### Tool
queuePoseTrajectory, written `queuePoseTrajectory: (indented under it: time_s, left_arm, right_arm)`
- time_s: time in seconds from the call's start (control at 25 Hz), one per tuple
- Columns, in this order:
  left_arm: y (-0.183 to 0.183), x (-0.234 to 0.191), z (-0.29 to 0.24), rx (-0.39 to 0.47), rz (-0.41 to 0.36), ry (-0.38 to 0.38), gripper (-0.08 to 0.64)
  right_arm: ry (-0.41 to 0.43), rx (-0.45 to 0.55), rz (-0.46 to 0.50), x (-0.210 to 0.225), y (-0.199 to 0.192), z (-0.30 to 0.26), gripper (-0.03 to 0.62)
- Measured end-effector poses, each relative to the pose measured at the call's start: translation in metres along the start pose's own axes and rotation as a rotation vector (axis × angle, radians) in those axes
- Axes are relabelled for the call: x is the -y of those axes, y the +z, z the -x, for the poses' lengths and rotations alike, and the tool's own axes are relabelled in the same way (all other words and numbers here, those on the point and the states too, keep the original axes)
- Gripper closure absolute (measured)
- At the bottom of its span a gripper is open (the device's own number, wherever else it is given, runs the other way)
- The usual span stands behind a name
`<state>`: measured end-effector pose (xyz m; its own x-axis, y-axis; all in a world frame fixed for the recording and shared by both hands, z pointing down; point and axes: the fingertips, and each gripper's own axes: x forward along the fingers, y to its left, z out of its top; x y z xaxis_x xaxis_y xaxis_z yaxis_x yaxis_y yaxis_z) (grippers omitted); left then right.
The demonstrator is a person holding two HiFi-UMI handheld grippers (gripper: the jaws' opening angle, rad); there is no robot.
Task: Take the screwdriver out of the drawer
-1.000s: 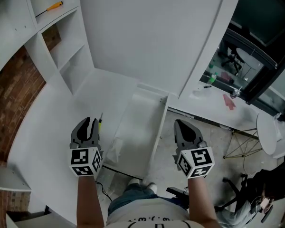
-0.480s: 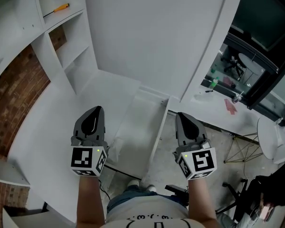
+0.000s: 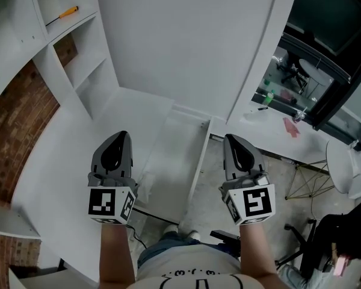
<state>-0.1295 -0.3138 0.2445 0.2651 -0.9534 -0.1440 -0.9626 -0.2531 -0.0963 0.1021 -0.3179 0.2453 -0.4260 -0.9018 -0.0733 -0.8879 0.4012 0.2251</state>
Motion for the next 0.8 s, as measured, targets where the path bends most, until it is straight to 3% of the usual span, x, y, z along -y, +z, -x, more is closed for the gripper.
queuePoseTrajectory:
  time_s: [0.8]
  left_arm:
    - [0.0031,0.0089,0.0081,-0.006,-0.011,-0.014,0.547]
  right_arm:
    - [0.018,-0.001,-0.010,-0.0076,0.0033,0.0103,0.583]
